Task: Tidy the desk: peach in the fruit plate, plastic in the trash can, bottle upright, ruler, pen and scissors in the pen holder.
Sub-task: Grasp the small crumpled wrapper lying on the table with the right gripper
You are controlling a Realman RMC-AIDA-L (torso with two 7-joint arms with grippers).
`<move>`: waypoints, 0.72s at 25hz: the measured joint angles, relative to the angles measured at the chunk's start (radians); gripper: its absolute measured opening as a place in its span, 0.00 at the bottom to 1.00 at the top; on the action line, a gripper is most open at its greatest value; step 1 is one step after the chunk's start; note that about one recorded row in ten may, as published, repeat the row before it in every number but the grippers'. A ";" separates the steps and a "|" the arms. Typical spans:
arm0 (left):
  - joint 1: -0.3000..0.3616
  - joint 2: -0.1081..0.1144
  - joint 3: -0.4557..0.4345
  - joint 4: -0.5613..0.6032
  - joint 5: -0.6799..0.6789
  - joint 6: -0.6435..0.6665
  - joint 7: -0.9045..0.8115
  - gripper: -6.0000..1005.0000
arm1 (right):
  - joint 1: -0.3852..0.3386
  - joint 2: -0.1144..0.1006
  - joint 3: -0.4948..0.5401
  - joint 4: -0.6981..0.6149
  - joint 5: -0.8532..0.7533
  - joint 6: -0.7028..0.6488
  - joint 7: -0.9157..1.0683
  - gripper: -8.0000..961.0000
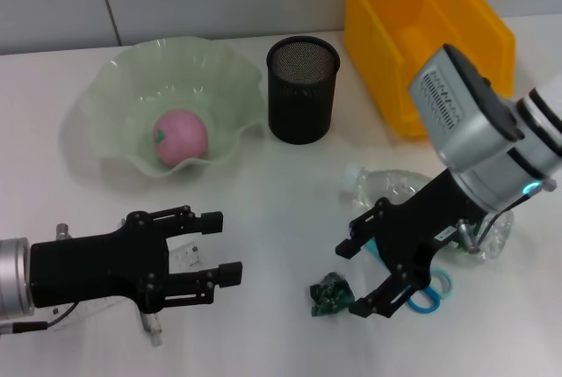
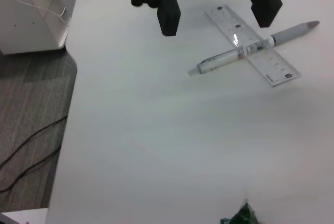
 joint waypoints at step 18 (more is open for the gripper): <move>0.000 -0.003 0.000 0.002 0.001 -0.004 0.000 0.77 | 0.010 0.002 -0.056 0.102 0.046 0.106 -0.068 0.81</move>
